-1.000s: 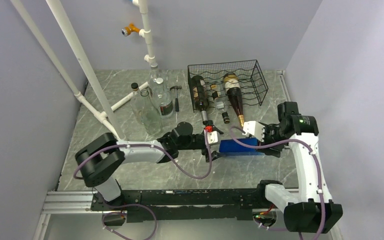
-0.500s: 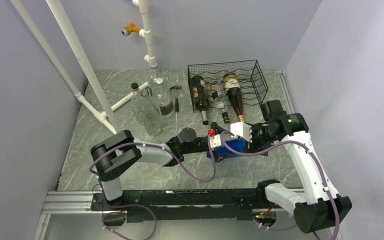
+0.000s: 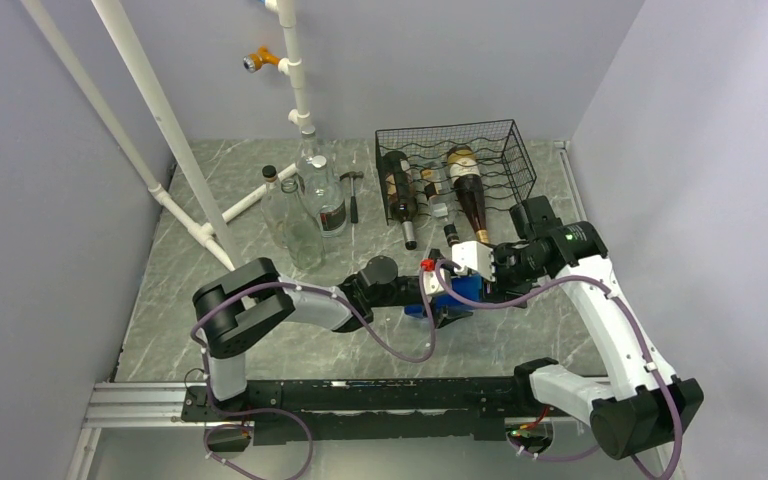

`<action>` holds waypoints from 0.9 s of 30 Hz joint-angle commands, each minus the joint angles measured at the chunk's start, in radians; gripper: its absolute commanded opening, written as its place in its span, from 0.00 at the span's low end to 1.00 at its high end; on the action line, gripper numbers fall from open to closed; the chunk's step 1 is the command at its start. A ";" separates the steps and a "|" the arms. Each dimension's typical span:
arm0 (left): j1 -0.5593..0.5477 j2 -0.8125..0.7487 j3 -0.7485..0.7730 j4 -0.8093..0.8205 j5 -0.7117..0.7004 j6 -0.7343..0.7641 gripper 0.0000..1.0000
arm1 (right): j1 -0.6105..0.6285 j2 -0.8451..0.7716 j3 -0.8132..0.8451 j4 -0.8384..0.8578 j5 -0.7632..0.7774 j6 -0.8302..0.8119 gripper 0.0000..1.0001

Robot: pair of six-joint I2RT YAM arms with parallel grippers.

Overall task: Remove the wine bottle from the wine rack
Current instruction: Pick up the wine bottle from the wine rack.

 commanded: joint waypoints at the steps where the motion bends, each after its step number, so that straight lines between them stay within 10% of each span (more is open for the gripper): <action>1: -0.007 0.009 0.050 -0.009 -0.004 -0.037 0.88 | 0.010 -0.008 0.075 0.098 -0.105 0.017 0.00; 20: -0.008 0.047 0.061 -0.031 -0.028 -0.035 0.79 | 0.024 0.002 0.076 0.156 -0.170 0.063 0.00; 24: -0.008 0.045 0.069 -0.056 -0.029 -0.024 0.54 | 0.024 -0.001 0.072 0.157 -0.176 0.066 0.00; 27: -0.006 0.030 0.067 -0.073 -0.061 -0.029 0.00 | 0.025 -0.001 0.065 0.163 -0.174 0.075 0.04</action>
